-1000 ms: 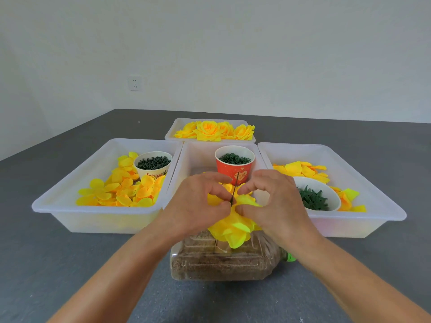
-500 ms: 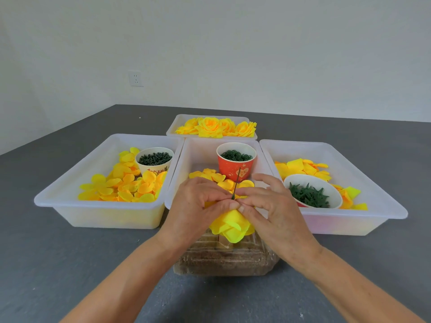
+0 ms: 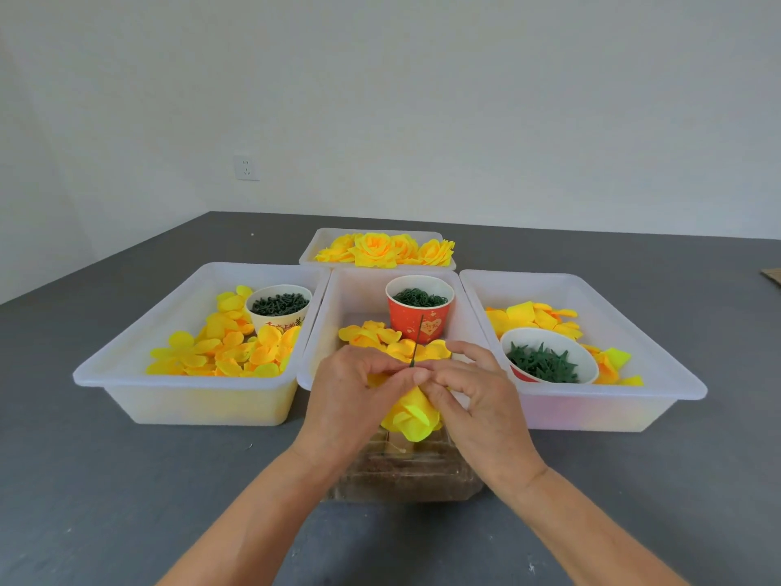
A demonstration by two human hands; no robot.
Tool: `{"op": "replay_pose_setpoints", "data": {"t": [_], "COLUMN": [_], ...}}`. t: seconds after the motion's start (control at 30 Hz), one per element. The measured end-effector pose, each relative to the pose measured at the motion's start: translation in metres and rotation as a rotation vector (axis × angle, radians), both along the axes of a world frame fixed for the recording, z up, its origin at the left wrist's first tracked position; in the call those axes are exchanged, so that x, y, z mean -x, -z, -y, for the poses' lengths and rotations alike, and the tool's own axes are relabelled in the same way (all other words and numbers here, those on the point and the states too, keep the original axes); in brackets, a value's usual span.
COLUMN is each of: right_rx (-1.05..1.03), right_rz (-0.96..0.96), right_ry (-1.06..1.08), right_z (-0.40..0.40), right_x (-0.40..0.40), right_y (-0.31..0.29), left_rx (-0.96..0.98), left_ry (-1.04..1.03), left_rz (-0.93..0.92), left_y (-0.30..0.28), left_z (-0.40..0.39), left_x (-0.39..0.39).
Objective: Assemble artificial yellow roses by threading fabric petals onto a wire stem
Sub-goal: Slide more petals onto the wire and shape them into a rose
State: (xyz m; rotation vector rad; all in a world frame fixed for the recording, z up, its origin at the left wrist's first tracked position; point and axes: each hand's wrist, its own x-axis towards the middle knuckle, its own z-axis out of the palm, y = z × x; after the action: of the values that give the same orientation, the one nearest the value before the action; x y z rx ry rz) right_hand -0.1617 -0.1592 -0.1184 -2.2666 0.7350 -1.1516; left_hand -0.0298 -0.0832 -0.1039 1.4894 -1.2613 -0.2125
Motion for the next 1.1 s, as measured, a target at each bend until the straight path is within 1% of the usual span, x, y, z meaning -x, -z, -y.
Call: {"op": "replay_pose_setpoints", "data": {"t": [0.13,0.2,0.27,0.33,0.37,0.4,0.43,0.5,0.57,0.63,0.67,0.7,0.83,0.93,1.0,1.07,1.1], "right_rx": [-0.016,-0.024,-0.097,-0.139,-0.139,-0.140,-0.141,-0.168,-0.247,-0.180,-0.134,-0.129,-0.155,-0.169,-0.176,-0.189,-0.233], "right_rz": [0.012,-0.028,-0.076,-0.016,0.028,0.028,-0.039,-0.338,-0.664,-1.026,-1.133,-1.178,-1.171,-1.083,-1.044,-1.007,-0.968], "right_ry": [-0.016,-0.045,-0.075,-0.023,0.045,0.129,0.225,0.370,0.415,0.439,0.442,0.446,0.524,0.588,0.586,0.531,0.497], "right_z": [-0.001,0.001,0.009,0.025,0.037,0.051,0.066,0.094,0.114,0.123,0.126,0.129,0.133,0.134,0.132,0.132,0.132], "right_x": [0.000,0.002,0.006,0.016,0.024,0.034,0.043,0.061,0.069,0.069,0.068,0.067,0.058,0.055,0.056,0.059,0.062], "right_y": [-0.001,-0.004,-0.013,-0.030,-0.039,-0.048,-0.057,-0.065,-0.062,-0.053,-0.048,-0.044,-0.038,-0.035,-0.036,-0.040,-0.042], "left_rx": [-0.061,-0.073,-0.077,-0.088,-0.096,-0.103,-0.111,-0.122,-0.129,-0.133,-0.136,-0.139,-0.144,-0.143,-0.138,-0.135,-0.132], "left_ry": [-0.012,-0.009,-0.008,-0.012,-0.015,-0.016,-0.016,-0.019,-0.023,-0.021,-0.016,-0.013,-0.009,0.000,0.000,-0.002,0.002], "left_rz": [-0.132,-0.170,-0.180,-0.196,-0.204,-0.209,-0.214,-0.230,-0.243,-0.235,-0.230,-0.226,-0.221,-0.242,-0.243,-0.248,-0.254], "left_y": [0.003,0.006,0.008,0.007,0.006,0.005,0.004,0.003,0.001,-0.001,-0.001,-0.001,-0.001,-0.001,0.000,0.001,0.002], "left_z": [0.003,0.004,0.005,0.007,0.008,0.008,0.008,0.009,0.008,0.007,0.006,0.005,0.004,0.005,0.005,0.005,0.005], "left_x": [-0.001,-0.003,-0.002,-0.002,-0.002,-0.001,-0.001,0.002,0.005,0.005,0.006,0.006,0.005,0.004,0.004,0.003,0.003]}}
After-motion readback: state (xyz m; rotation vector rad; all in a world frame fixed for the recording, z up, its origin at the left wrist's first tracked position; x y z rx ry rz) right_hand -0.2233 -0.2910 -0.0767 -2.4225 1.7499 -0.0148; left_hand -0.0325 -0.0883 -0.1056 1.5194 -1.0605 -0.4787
